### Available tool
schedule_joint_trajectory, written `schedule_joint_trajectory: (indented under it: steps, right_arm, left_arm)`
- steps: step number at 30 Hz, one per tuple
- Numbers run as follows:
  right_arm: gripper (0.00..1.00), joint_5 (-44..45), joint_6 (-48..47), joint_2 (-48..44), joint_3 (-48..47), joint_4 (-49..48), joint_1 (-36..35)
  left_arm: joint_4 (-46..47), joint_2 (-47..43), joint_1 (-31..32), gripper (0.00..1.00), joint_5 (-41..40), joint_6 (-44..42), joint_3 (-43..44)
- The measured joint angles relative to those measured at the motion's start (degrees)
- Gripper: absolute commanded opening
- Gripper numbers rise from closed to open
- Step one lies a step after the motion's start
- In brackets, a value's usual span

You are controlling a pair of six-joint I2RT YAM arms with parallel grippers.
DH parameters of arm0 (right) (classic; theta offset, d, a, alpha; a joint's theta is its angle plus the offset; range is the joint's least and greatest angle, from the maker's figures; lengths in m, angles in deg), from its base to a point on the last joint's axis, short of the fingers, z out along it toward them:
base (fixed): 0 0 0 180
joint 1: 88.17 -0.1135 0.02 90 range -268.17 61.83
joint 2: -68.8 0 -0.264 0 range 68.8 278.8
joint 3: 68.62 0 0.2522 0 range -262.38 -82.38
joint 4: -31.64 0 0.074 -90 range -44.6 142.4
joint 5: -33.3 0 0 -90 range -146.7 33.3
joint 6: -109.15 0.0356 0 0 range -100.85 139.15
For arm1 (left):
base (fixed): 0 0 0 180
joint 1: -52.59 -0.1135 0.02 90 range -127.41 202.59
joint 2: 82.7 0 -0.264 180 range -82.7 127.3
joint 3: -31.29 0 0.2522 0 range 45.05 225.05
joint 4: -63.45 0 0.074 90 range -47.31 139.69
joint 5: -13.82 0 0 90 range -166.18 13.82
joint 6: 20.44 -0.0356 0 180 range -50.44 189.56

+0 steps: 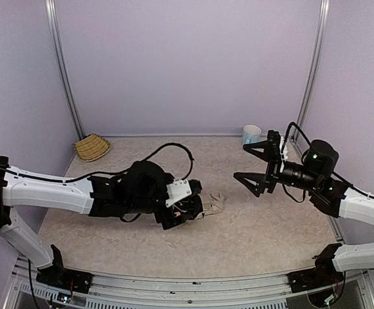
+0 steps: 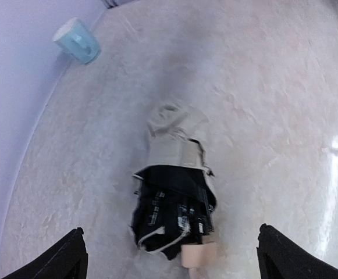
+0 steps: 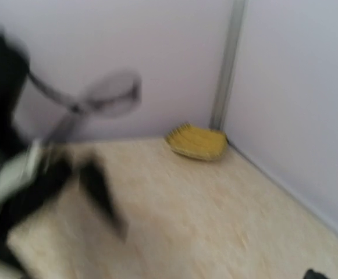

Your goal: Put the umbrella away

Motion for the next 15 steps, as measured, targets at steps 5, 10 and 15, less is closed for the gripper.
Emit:
schedule_joint_trajectory:
  steps: [5,10,15]
  right_arm:
    - [1.00,6.47,1.07,2.84,-2.03,5.95,1.53]
    - [1.00,9.86,4.61,3.98,-2.10,9.29,7.13]
    - [1.00,9.90,8.79,4.48,-1.16,10.38,13.60]
  left_arm:
    - [8.74,-8.15,-15.23,0.99,4.26,12.52,-3.54]
    - [10.51,-7.26,-27.02,0.99,3.87,24.65,-5.05]
    - [10.36,-4.28,-33.38,0.96,2.67,32.98,-7.56]
